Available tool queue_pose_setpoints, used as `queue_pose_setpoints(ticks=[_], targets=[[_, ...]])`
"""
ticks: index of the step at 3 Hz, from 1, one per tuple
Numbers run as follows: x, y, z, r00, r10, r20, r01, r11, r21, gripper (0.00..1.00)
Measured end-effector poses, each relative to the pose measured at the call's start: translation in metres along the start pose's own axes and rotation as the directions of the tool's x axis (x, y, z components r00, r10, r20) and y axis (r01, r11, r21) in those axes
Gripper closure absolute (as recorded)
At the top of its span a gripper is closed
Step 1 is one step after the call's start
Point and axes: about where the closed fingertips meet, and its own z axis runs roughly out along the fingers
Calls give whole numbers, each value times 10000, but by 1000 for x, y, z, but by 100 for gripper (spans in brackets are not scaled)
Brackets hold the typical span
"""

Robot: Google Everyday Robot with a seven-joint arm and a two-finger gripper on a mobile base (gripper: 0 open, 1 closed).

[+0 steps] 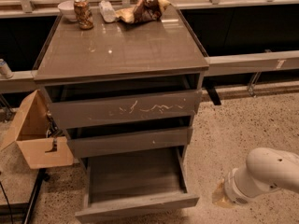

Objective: Close bottom drawer

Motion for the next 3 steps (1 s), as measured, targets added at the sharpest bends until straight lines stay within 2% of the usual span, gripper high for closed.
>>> queue_pose_setpoints(ticks=[2,3], targets=[[30,-14,115,9980,221,597,-214,9997,-114,100],[48,-4,179,9963,565,653,-511,9954,-809,100]])
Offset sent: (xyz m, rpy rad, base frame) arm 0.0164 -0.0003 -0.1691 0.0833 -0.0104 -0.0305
